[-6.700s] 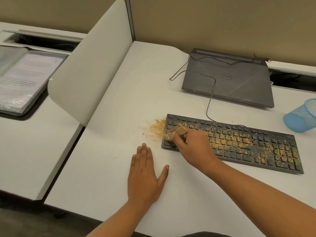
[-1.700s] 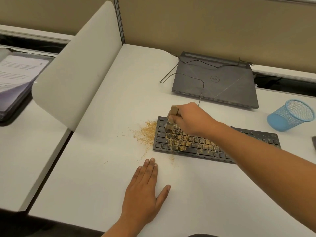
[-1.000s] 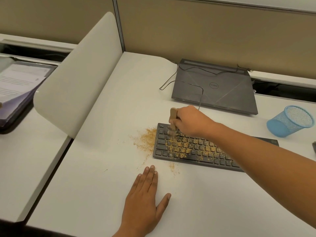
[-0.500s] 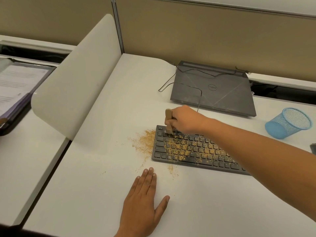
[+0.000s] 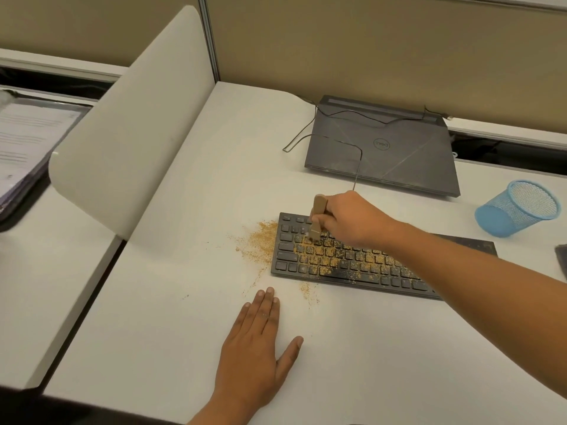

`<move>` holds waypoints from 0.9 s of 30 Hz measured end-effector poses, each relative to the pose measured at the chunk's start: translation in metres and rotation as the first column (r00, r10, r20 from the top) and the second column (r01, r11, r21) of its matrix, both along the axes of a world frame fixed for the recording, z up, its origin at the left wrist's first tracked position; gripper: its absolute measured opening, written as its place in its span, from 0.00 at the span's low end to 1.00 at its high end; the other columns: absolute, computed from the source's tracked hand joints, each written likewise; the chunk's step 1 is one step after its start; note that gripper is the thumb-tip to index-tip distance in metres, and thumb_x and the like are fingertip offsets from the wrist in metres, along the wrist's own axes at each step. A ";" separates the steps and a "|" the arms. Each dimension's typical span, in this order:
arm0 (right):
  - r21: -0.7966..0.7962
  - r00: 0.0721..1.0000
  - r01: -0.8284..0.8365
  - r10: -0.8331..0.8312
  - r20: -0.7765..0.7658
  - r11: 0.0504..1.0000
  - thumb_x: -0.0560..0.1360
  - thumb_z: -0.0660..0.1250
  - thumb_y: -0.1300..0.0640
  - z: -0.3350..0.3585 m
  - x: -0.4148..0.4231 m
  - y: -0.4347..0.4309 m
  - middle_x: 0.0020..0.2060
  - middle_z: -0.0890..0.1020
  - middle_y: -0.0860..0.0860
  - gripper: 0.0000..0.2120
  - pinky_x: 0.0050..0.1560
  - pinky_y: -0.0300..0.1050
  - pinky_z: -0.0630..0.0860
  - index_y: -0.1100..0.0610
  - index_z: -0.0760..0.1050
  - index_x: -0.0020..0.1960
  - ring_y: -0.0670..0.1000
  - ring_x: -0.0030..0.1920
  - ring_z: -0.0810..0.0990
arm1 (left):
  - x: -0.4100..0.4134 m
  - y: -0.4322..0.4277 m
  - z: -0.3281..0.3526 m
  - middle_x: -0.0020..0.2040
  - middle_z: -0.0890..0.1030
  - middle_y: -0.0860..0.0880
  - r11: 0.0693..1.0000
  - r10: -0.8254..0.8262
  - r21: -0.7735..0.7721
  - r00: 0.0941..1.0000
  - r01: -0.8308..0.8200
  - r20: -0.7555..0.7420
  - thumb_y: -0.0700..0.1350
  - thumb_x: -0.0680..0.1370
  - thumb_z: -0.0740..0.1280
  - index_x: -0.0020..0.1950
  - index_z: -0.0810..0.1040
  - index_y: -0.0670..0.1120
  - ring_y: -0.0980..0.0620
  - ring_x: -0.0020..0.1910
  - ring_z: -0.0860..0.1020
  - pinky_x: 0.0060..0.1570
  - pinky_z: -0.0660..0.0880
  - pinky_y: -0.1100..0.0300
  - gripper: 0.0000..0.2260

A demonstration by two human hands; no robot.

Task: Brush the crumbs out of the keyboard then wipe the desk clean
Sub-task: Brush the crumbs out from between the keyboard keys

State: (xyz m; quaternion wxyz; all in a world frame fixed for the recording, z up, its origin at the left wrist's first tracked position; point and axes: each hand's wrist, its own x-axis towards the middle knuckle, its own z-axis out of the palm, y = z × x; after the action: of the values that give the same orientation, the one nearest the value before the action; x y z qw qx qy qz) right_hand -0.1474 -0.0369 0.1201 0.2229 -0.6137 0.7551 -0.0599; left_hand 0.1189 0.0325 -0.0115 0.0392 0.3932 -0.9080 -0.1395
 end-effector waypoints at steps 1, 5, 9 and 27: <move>-0.019 1.000 0.006 -0.006 0.003 1.000 0.82 0.60 0.50 0.000 0.001 0.001 0.40 0.80 0.50 0.15 0.37 0.41 0.71 0.58 0.80 0.49 0.45 0.37 0.75 | 0.000 0.000 0.000 0.78 0.63 0.48 1.000 0.001 0.000 1.000 -0.001 0.007 0.65 0.81 0.51 0.76 0.66 0.43 0.53 0.77 0.57 0.72 0.57 0.54 0.32; -0.048 0.997 0.022 -0.019 0.069 0.999 0.82 0.60 0.50 -0.004 0.006 0.004 0.44 0.81 0.51 0.12 0.45 0.49 0.78 0.55 0.79 0.51 0.50 0.42 0.79 | 0.000 0.000 0.001 0.78 0.62 0.48 1.000 0.005 0.002 1.000 -0.005 0.015 0.65 0.81 0.50 0.76 0.66 0.43 0.52 0.78 0.57 0.72 0.57 0.54 0.32; 0.025 0.998 -0.056 0.056 -0.026 0.998 0.82 0.60 0.49 0.001 0.012 0.007 0.39 0.77 0.50 0.13 0.34 0.43 0.69 0.56 0.75 0.46 0.47 0.36 0.74 | 0.000 0.002 0.003 0.78 0.63 0.48 1.000 0.002 -0.001 1.000 -0.002 -0.001 0.64 0.82 0.50 0.76 0.66 0.43 0.52 0.77 0.58 0.73 0.56 0.55 0.32; -0.006 0.996 -0.081 0.081 0.048 0.997 0.82 0.61 0.52 0.010 0.027 0.008 0.39 0.79 0.49 0.11 0.36 0.44 0.72 0.52 0.75 0.42 0.48 0.38 0.77 | 0.001 0.002 0.005 0.78 0.63 0.47 1.000 0.005 0.006 1.000 -0.005 -0.024 0.64 0.82 0.50 0.76 0.67 0.42 0.51 0.77 0.59 0.74 0.55 0.55 0.32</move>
State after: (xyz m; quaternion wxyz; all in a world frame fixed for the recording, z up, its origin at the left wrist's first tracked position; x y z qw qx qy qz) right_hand -0.1203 -0.0291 0.1303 0.2422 -0.6426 0.7238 -0.0671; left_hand 0.1200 0.0350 -0.0069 0.0490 0.3937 -0.9061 -0.1466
